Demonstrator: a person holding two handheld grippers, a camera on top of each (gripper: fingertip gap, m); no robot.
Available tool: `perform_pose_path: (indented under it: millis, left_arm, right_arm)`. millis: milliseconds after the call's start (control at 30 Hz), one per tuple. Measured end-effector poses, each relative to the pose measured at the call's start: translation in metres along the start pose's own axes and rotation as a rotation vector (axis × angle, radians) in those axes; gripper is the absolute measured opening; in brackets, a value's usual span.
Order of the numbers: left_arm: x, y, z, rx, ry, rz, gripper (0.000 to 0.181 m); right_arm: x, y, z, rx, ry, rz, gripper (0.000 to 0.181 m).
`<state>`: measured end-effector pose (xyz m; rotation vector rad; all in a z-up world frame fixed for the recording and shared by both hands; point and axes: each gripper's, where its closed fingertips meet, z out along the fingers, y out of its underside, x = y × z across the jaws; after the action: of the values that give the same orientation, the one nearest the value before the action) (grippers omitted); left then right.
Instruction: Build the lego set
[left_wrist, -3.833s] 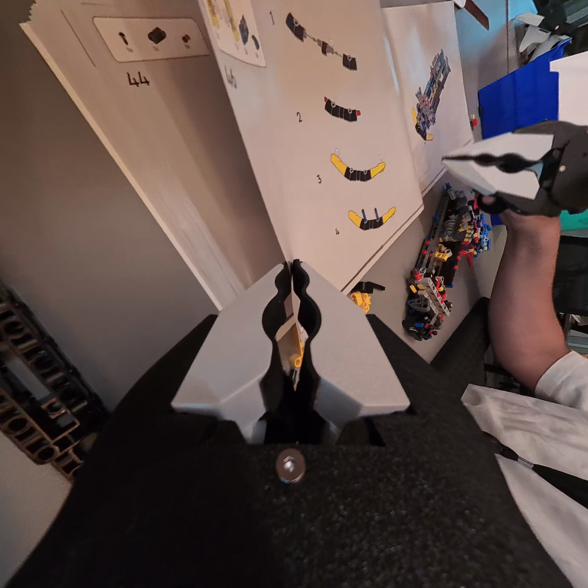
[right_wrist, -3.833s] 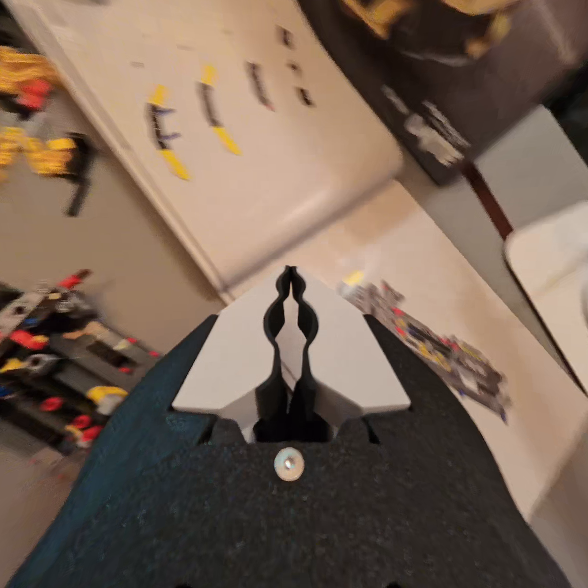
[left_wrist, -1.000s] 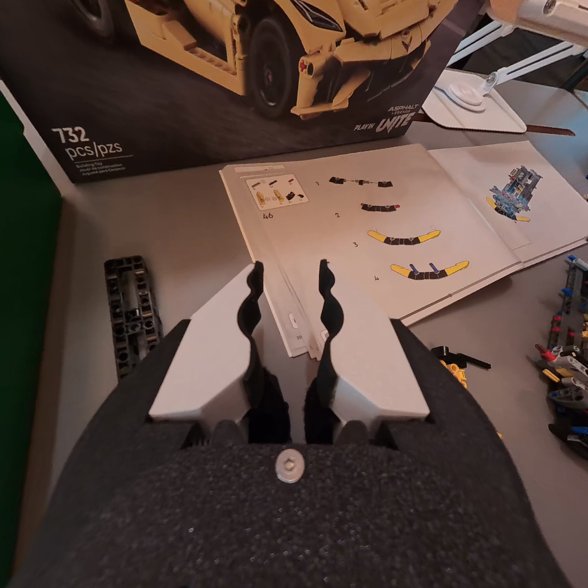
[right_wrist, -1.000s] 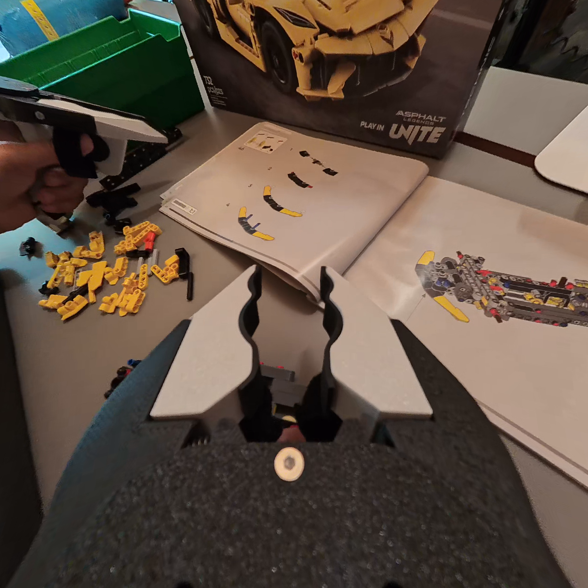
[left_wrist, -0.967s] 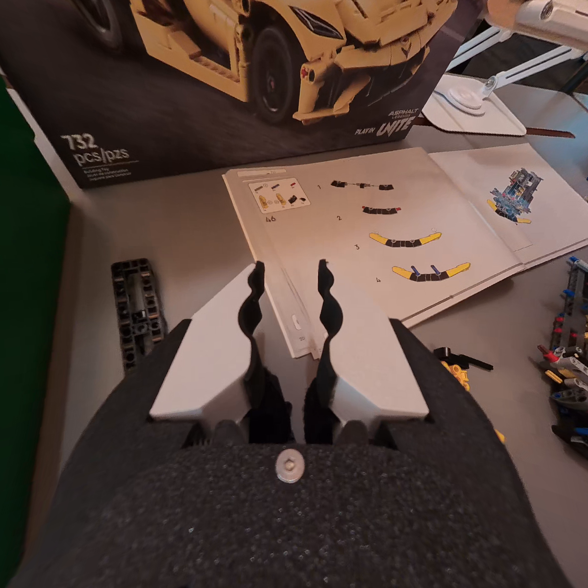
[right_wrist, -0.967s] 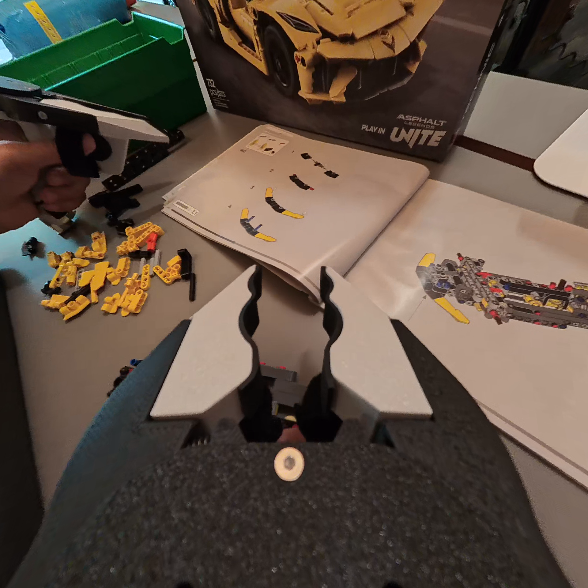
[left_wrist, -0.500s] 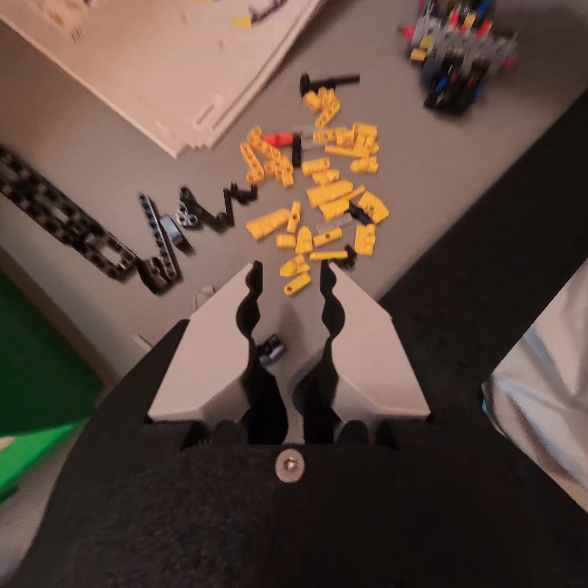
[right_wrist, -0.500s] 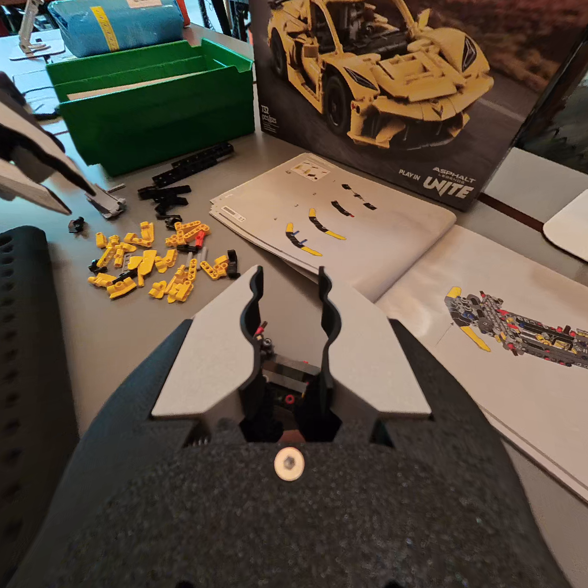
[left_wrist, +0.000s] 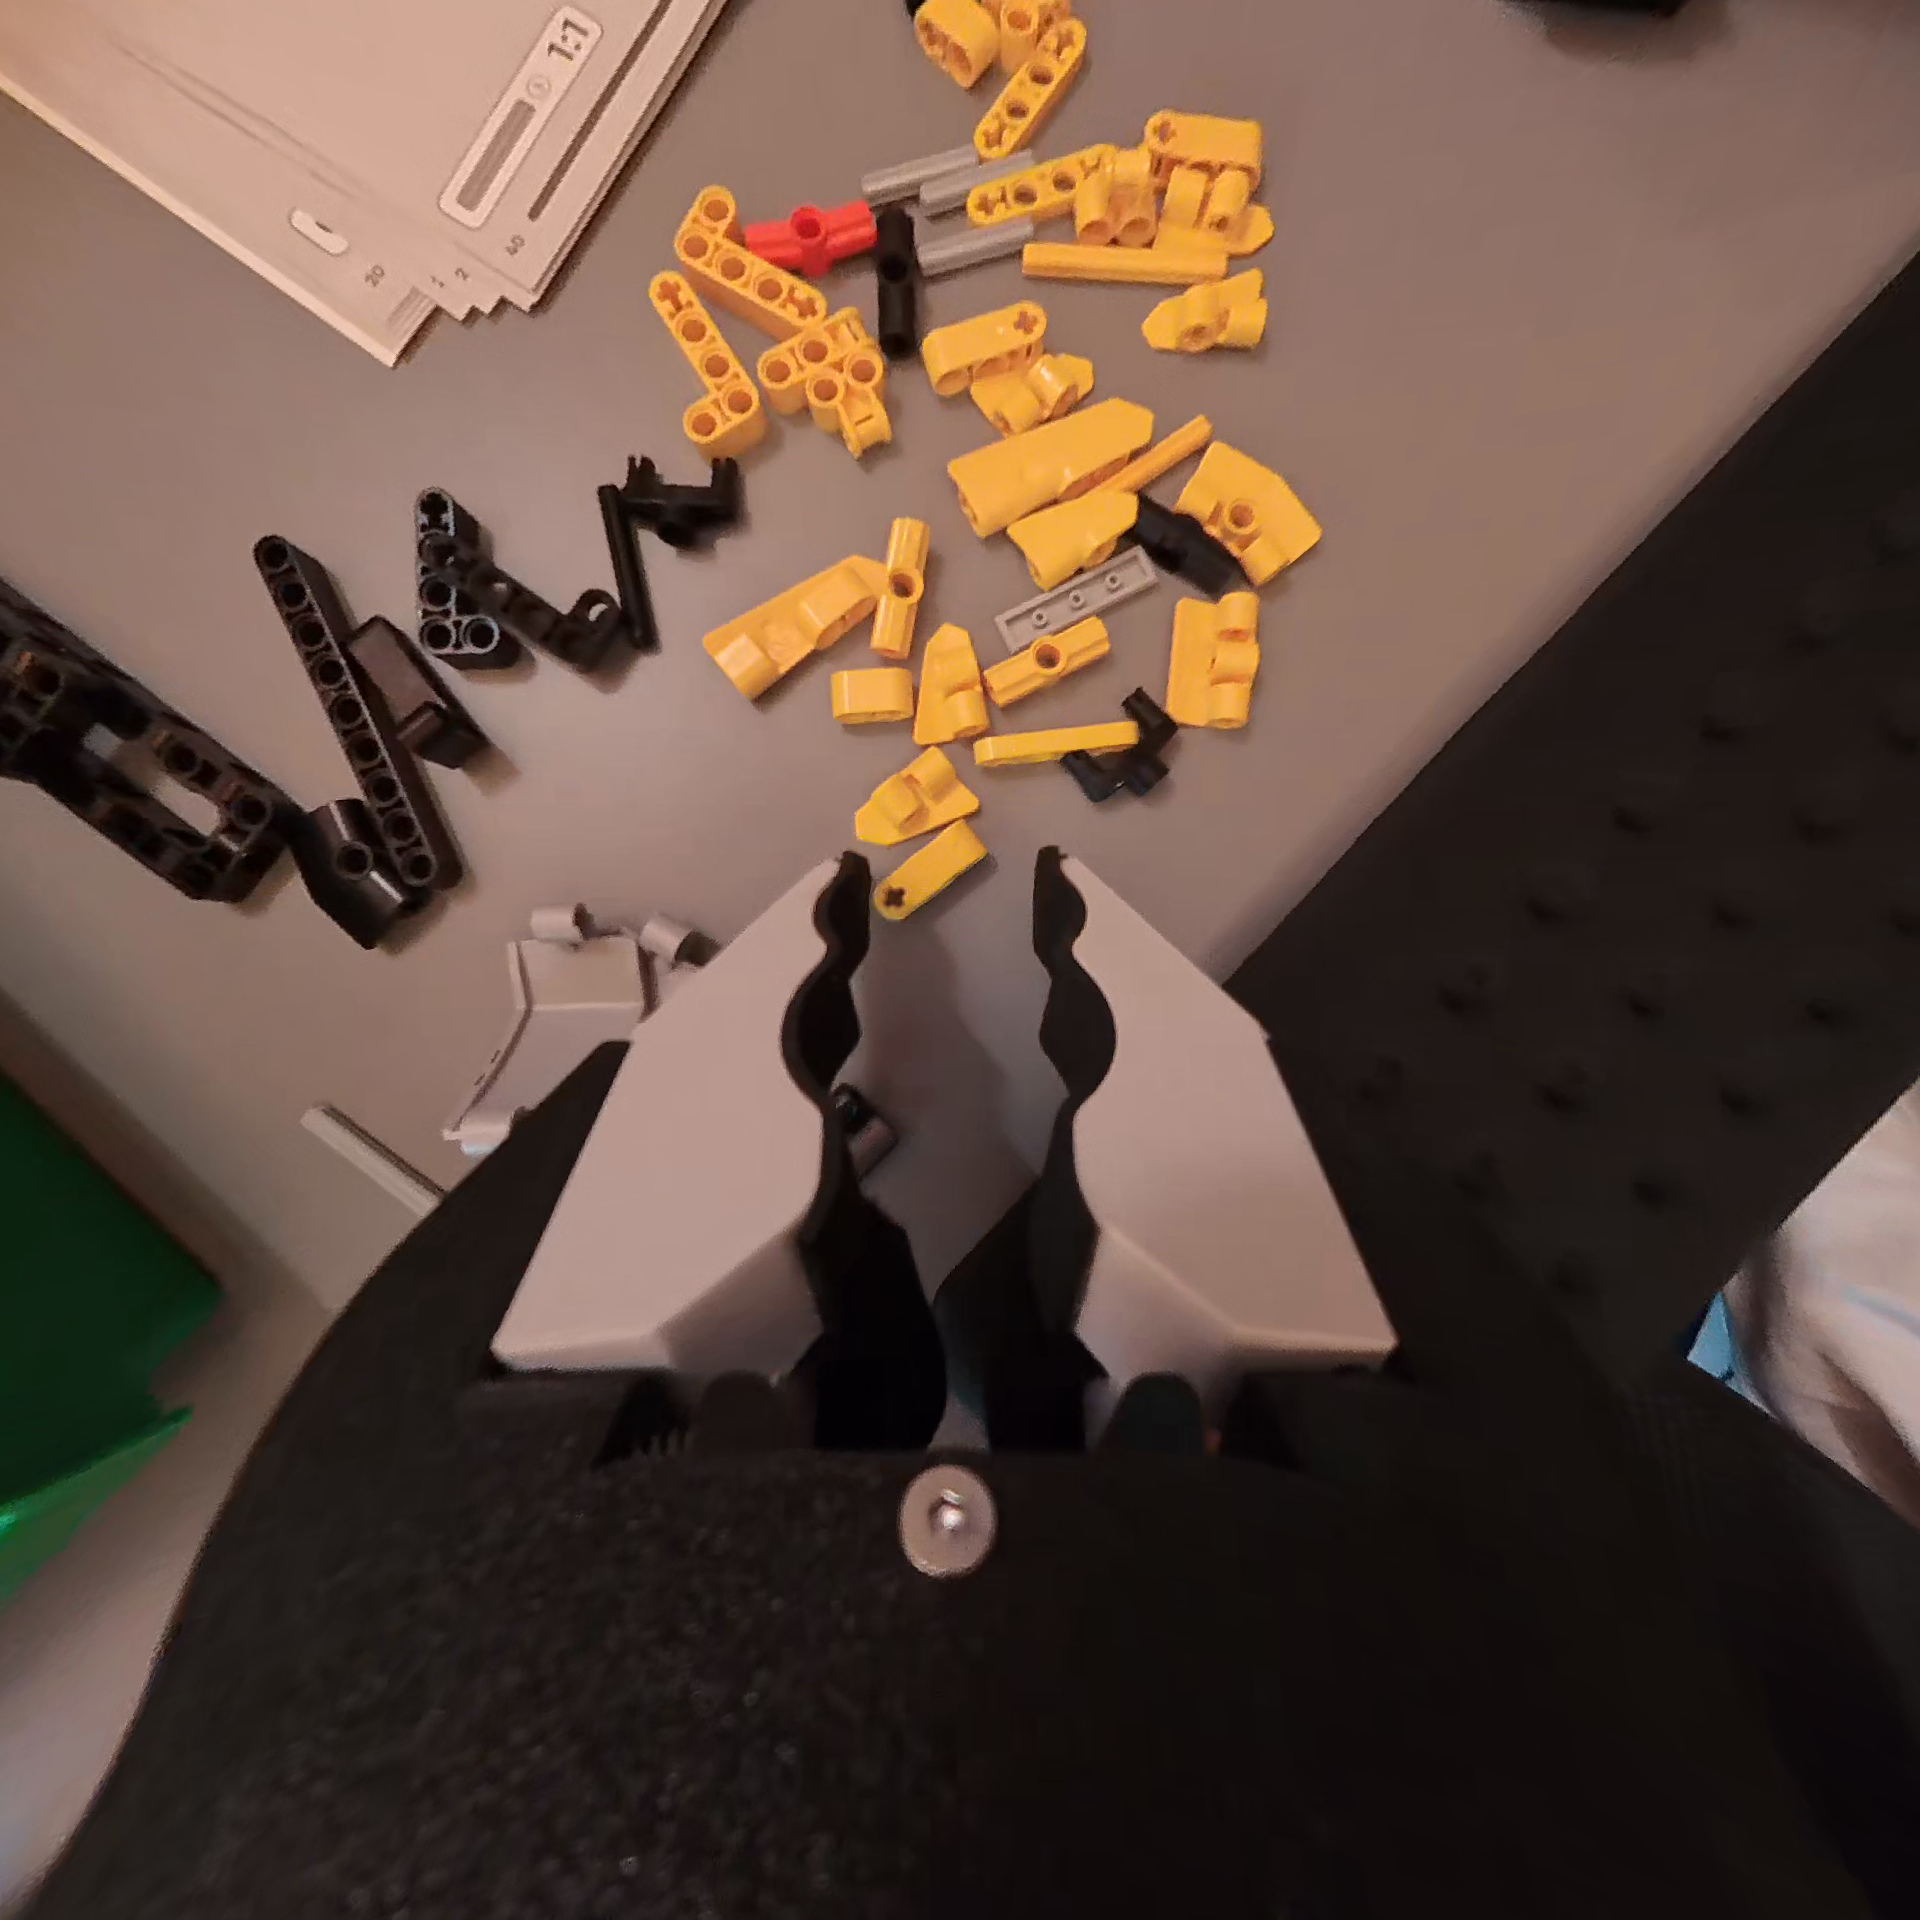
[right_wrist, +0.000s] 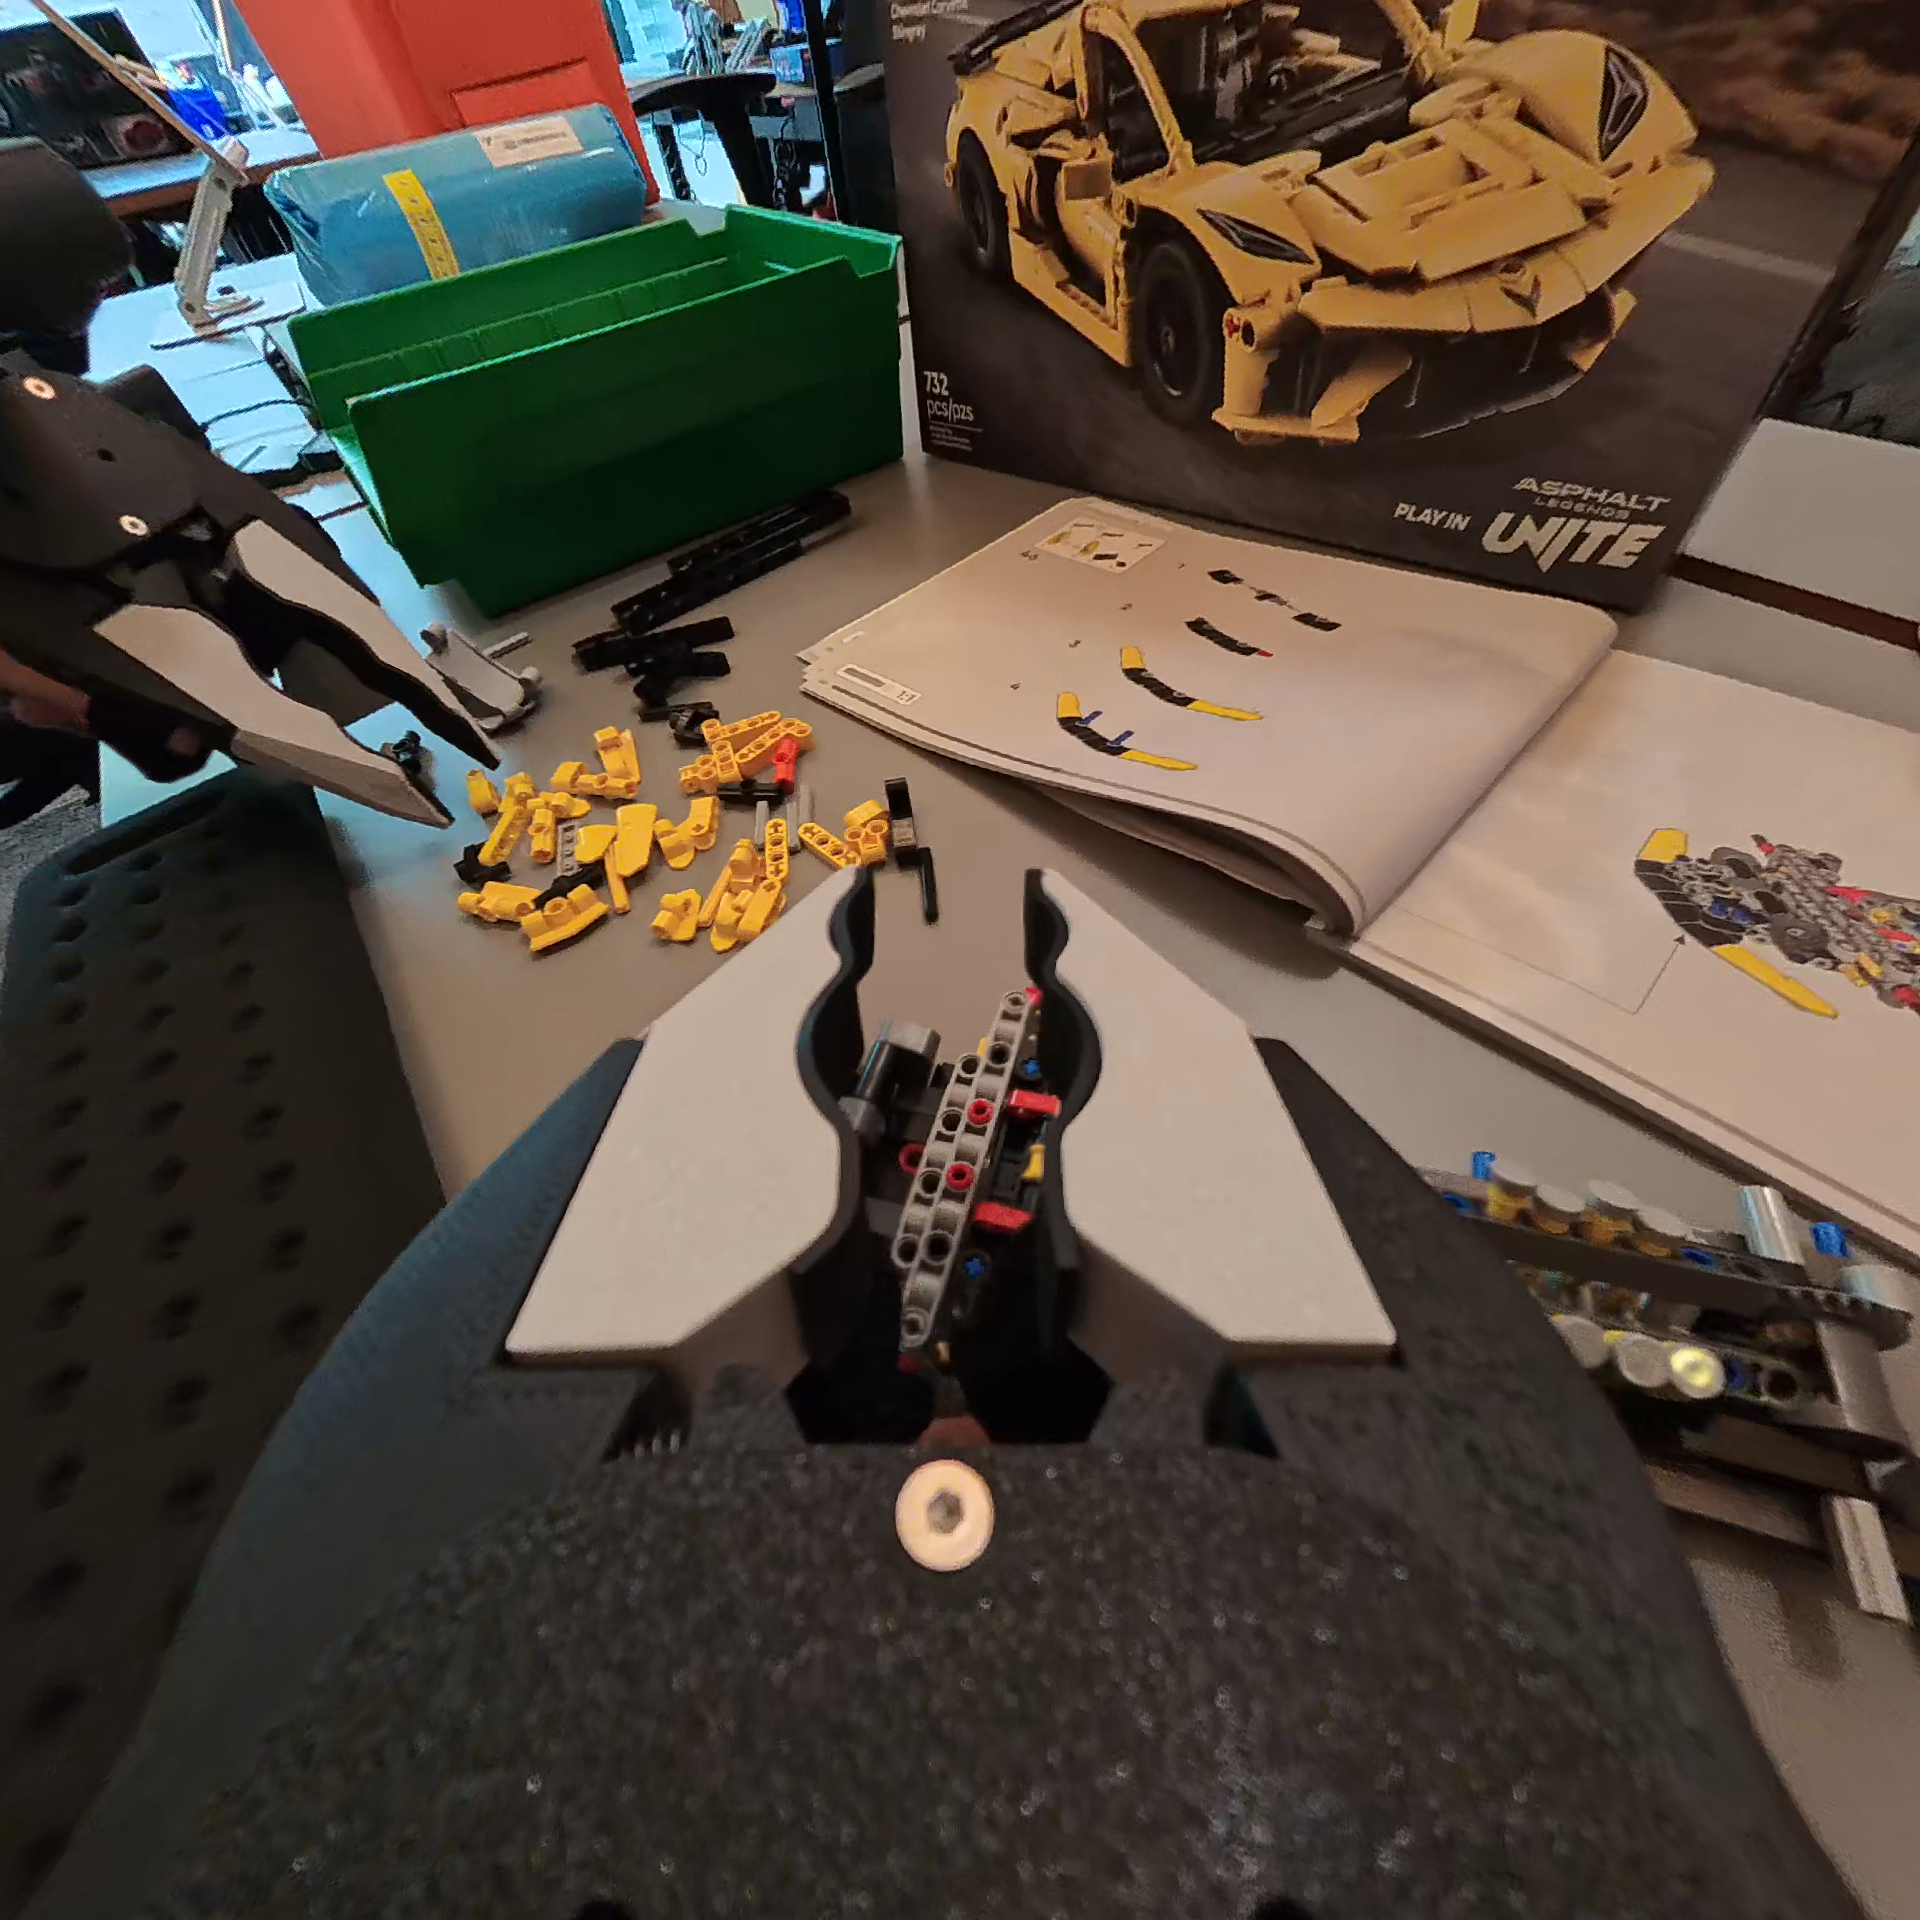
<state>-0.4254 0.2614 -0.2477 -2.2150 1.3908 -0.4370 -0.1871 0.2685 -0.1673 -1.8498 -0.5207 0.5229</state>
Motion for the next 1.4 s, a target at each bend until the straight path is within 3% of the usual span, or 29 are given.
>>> perform_pose_path:
  millis: [233, 300, 433, 600, 733, 933, 1100, 1267, 1300, 1400]
  left_arm:
    - [0.0, 0.004, -0.001, 0.015, -0.011, -0.009, 0.022]
    - [0.002, 0.006, -0.001, 0.01, 0.007, -0.013, 0.01]
    - [0.0, 0.002, -0.002, 0.012, -0.016, 0.009, 0.02]
    - [-0.024, -0.021, -0.003, 0.041, -0.055, 0.097, 0.021]
    - [-0.043, -0.026, 0.013, -0.053, -0.048, 0.234, 0.024]
    - [-0.039, -0.035, 0.026, -0.091, 0.086, 0.339, 0.027]
    - [-0.033, -0.031, 0.029, -0.125, 0.176, 0.328, 0.016]
    - [-0.048, -0.031, 0.025, -0.12, 0.055, 0.318, 0.008]
    - [-0.053, -0.032, 0.022, -0.107, 0.02, 0.293, 0.001]
    - [-0.058, -0.045, 0.001, 0.003, -0.047, 0.191, 0.001]
  right_arm:
    - [-0.003, 0.006, 0.006, -0.033, 0.0, -0.037, 0.027]
    - [-0.003, 0.007, 0.007, -0.035, -0.004, -0.035, 0.027]
    - [-0.002, 0.008, 0.007, -0.039, 0.001, -0.042, 0.026]
    - [-0.002, 0.009, 0.007, -0.043, -0.005, -0.037, 0.026]
    - [-0.001, 0.011, 0.006, -0.048, -0.002, -0.041, 0.026]
    - [0.003, 0.012, 0.004, -0.047, 0.007, -0.032, 0.026]
    - [0.004, 0.012, 0.003, -0.045, 0.003, -0.022, 0.026]
    - [0.007, 0.013, -0.001, -0.067, 0.004, -0.035, 0.024]
    - [0.006, 0.013, -0.005, -0.077, -0.003, -0.058, 0.024]
    - [0.008, 0.014, -0.031, -0.124, -0.017, -0.126, 0.022]
